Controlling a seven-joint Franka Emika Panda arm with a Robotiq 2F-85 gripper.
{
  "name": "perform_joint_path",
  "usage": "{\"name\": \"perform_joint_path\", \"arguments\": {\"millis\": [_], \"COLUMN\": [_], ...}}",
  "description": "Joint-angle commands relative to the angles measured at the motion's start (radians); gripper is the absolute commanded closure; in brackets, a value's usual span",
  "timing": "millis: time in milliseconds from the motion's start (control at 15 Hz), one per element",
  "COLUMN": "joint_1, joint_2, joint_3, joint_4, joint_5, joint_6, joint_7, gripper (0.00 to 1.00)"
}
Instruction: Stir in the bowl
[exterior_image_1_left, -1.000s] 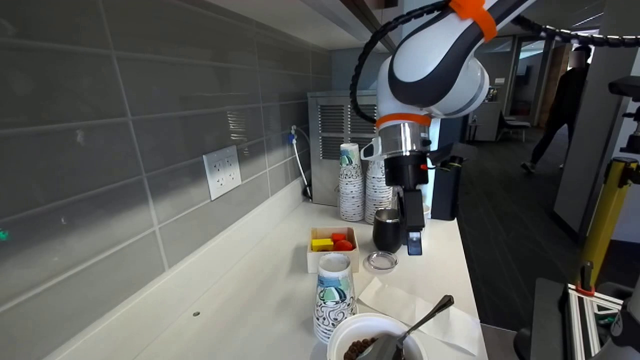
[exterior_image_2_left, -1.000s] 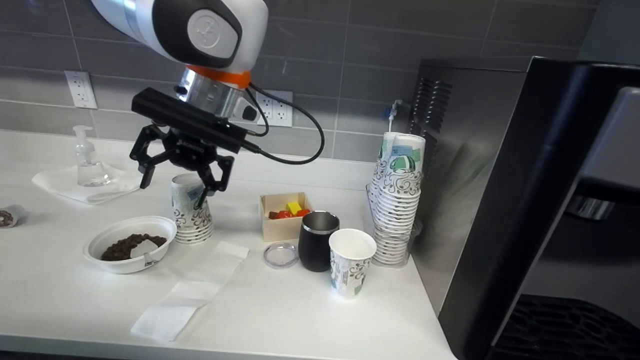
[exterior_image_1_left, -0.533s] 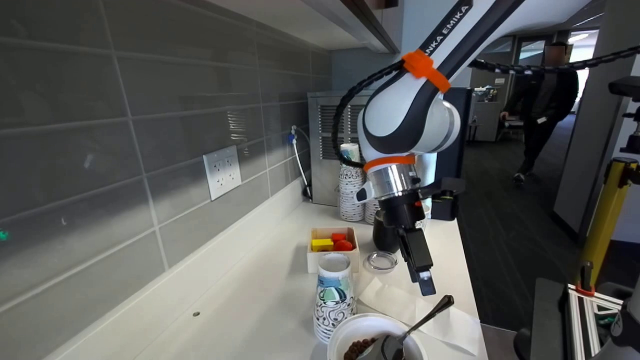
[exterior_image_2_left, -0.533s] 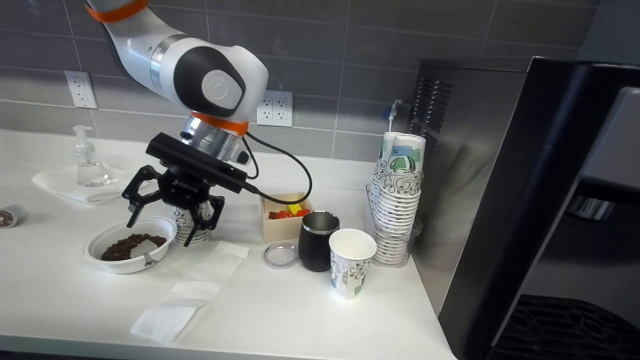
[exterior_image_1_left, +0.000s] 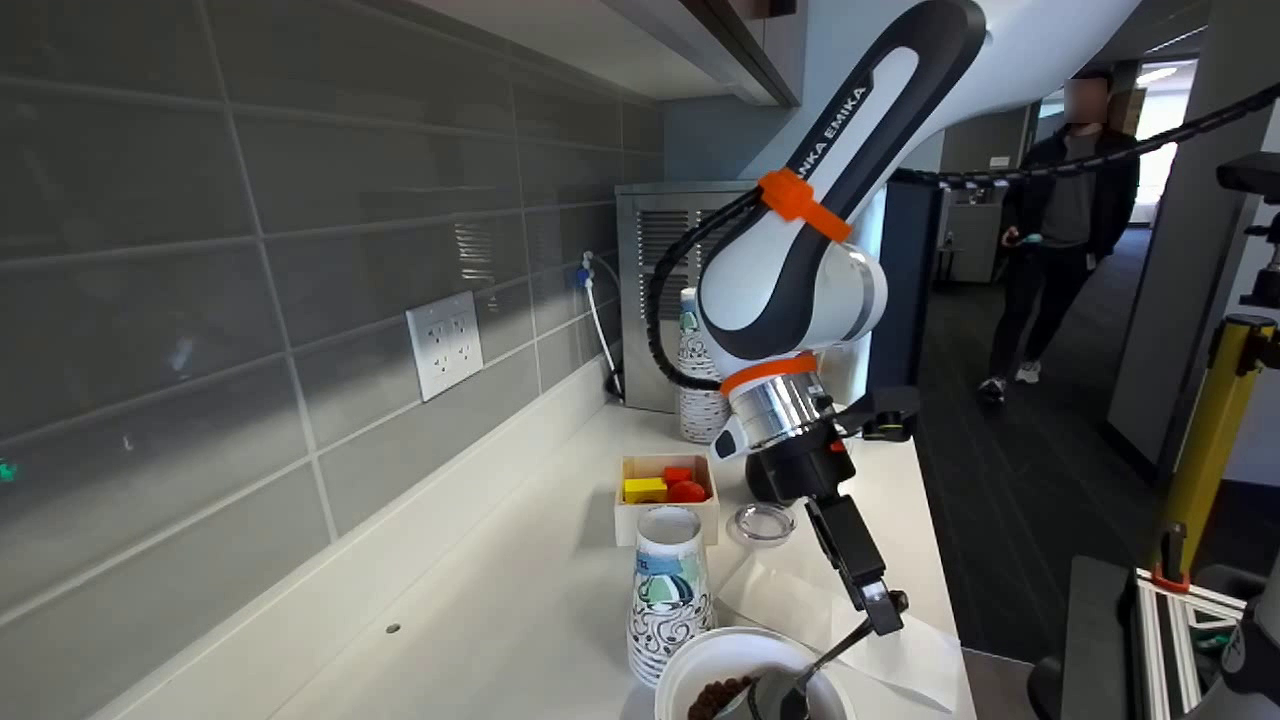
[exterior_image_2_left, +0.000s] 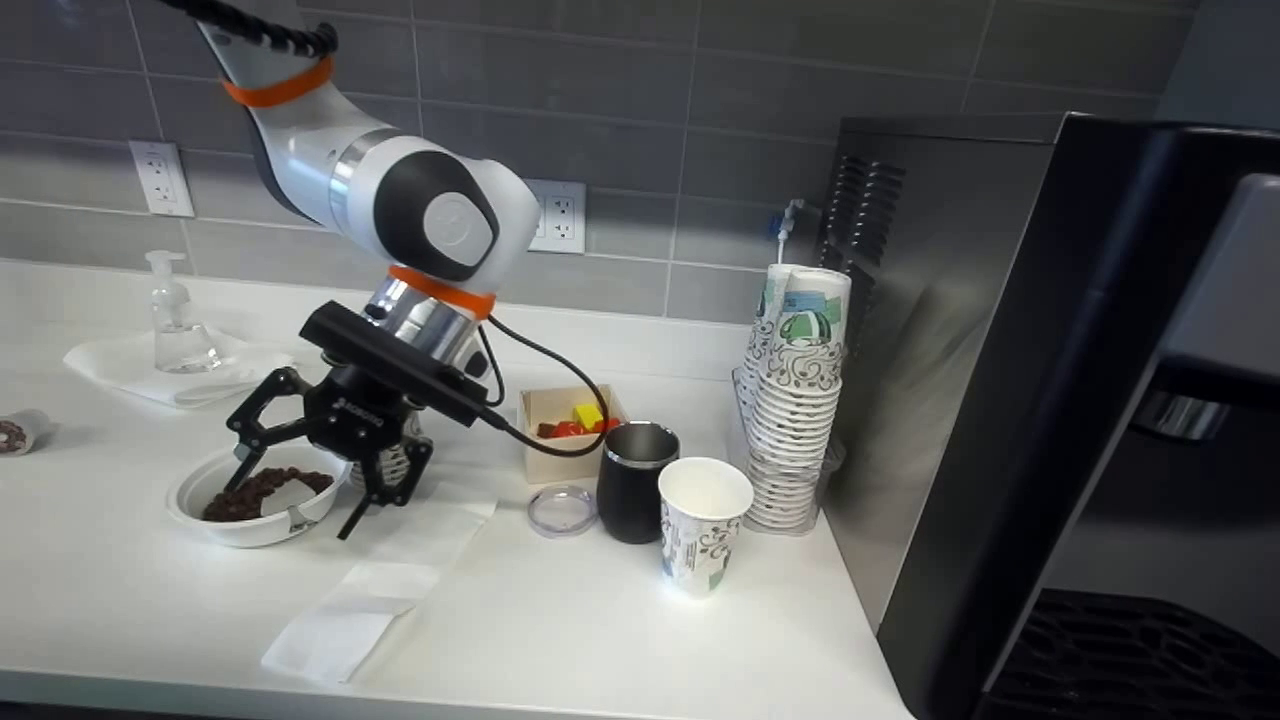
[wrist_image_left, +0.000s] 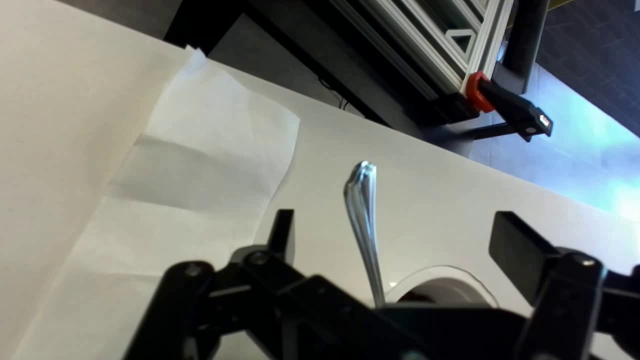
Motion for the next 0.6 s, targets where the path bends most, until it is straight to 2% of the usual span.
{"name": "perform_joint_path", "arguments": {"millis": [0, 133, 200, 267, 533], "joint_1": [-0.041, -0.050, -0.053, -0.057, -0.065], "joint_2": [0.046, 0.057, 0.061, 0.063, 0.068], "joint_3": [0.028, 0.035, 0.039, 0.042, 0.051], "joint_4": [0.035, 0.034, 0.034, 0.034, 0.032], "joint_5": [0.004, 0.003, 0.004, 0.005, 0.004], "joint_6": [-0.069, -0.080, -0.082, -0.082, -0.078], "joint_7": [-0.012, -0.006, -0.006, -0.006, 0.000], "gripper": [0.00, 0.00, 0.25, 0.27, 0.58]}}
